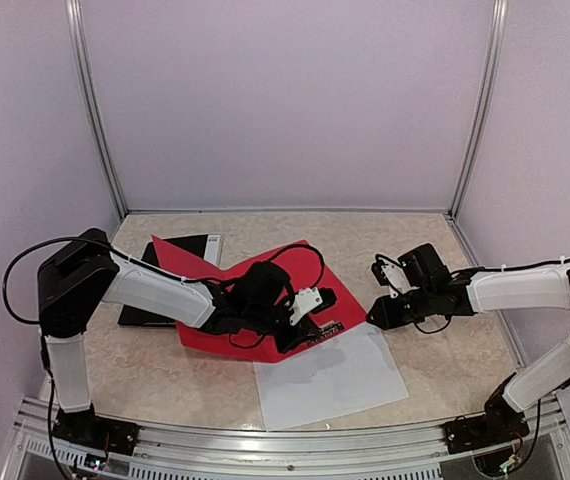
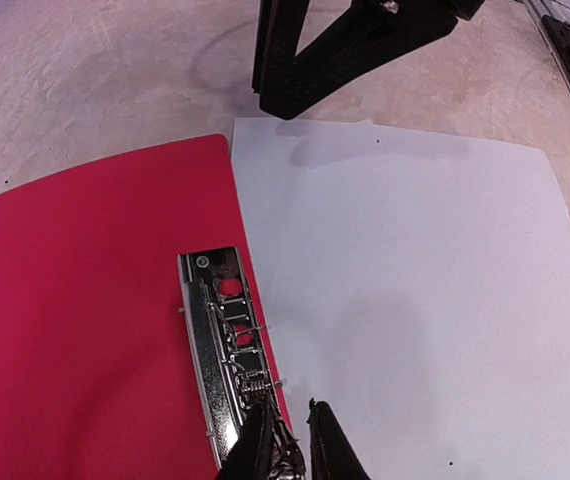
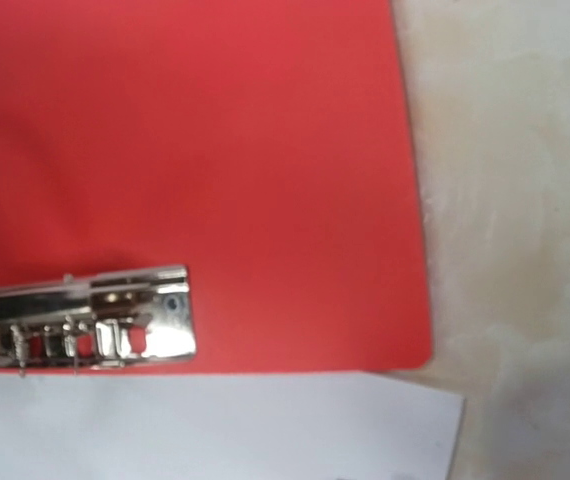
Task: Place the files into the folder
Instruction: Open the spring clip on the folder.
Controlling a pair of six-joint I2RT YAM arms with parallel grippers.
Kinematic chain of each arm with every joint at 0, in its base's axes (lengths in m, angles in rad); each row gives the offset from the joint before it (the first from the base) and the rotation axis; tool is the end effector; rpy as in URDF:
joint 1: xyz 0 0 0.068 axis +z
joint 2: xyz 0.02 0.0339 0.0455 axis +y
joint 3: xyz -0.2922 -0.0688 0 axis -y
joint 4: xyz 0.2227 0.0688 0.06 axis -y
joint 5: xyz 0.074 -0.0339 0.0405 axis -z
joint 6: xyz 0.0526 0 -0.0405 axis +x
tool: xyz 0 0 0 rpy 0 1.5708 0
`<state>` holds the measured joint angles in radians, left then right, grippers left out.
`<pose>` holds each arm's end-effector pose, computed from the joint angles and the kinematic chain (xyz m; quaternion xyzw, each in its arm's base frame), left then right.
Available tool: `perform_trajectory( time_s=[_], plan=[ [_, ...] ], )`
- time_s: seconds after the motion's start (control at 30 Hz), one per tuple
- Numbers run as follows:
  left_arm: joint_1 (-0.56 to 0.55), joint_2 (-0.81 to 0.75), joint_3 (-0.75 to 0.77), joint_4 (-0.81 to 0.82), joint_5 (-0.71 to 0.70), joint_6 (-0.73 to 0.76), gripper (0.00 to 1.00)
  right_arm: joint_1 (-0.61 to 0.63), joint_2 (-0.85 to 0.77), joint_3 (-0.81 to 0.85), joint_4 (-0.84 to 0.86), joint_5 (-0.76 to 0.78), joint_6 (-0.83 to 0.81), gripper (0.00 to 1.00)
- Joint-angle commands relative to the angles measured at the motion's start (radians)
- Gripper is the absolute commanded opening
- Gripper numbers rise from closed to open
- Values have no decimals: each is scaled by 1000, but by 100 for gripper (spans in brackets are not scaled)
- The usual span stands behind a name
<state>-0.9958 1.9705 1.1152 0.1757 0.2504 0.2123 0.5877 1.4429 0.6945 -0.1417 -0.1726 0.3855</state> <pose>0.2187 -0.3615 0.1754 0.5528 0.7063 -0.2674 0.3522 0.2163 0.1550 0.1980 -0.1234 0.9314 0.2273 0.2560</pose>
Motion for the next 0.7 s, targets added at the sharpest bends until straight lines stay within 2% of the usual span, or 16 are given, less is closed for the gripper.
perform_trajectory(
  time_s=[0.0, 0.67],
  plan=[
    [-9, -49, -34, 22, -29, -15, 13, 2, 17, 16, 7, -9, -5, 21],
    [-8, -85, -157, 31, -82, -46, 14, 35, 61, 65, -17, 0, -6, 20]
  ],
)
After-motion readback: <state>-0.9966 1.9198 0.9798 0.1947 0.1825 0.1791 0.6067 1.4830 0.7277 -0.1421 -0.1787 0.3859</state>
